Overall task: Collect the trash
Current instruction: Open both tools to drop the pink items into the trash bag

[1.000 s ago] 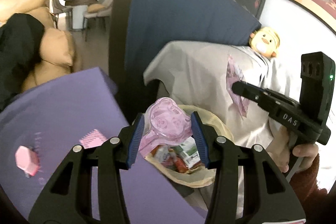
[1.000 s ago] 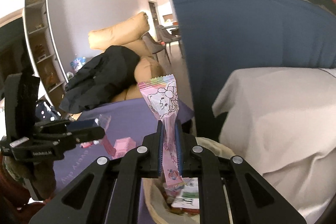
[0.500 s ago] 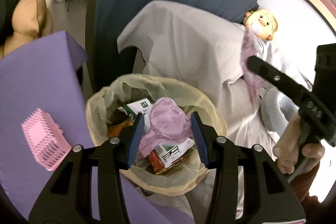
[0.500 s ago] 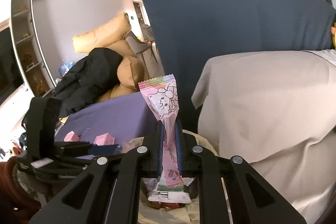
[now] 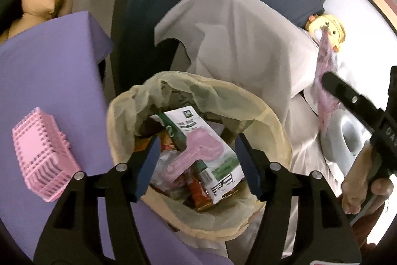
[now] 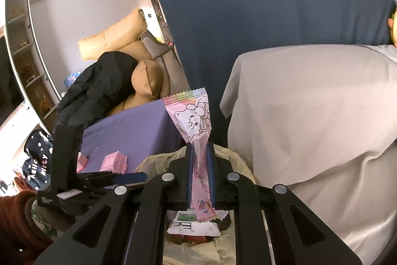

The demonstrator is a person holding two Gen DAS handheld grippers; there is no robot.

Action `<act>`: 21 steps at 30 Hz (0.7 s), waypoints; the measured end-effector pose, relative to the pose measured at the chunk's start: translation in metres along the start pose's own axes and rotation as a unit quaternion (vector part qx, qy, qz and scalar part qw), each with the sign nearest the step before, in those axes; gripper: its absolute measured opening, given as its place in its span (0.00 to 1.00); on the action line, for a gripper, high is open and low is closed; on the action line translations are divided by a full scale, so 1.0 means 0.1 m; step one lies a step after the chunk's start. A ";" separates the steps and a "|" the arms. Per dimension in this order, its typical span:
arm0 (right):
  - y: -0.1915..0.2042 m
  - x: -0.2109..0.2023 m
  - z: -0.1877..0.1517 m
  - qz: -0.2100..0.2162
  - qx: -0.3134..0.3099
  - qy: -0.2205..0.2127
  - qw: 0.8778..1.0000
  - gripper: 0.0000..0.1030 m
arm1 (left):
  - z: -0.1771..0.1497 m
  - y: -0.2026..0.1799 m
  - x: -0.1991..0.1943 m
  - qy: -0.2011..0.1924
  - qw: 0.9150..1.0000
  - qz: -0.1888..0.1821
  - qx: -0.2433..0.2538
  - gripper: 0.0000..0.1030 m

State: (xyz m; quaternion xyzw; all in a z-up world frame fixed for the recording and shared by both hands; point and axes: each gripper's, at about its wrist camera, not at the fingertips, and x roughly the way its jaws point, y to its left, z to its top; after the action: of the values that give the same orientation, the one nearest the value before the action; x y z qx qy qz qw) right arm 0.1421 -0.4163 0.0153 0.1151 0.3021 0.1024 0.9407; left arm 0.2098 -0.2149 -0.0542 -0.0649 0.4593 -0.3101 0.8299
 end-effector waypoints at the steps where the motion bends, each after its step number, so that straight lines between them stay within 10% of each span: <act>1: 0.02 0.03 -0.01 0.003 -0.001 0.003 1.000 0.11 | -0.01 0.02 -0.07 -0.006 1.000 0.001 0.000 0.57; 13: 0.29 0.94 -0.52 0.054 0.001 0.127 0.990 0.11 | -0.30 0.23 -0.74 -0.068 0.991 0.106 0.038 0.58; 21: 0.34 1.48 -0.87 0.012 -0.023 0.213 0.977 0.11 | -0.56 0.56 -1.17 -0.097 0.985 0.145 0.010 0.58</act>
State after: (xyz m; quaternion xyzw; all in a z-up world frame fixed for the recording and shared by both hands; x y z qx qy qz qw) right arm 0.2048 -0.3317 -0.1246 0.0728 0.4916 0.1425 0.8560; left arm 0.1453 -0.0935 -0.0239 -0.0196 0.3785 -0.1836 0.9070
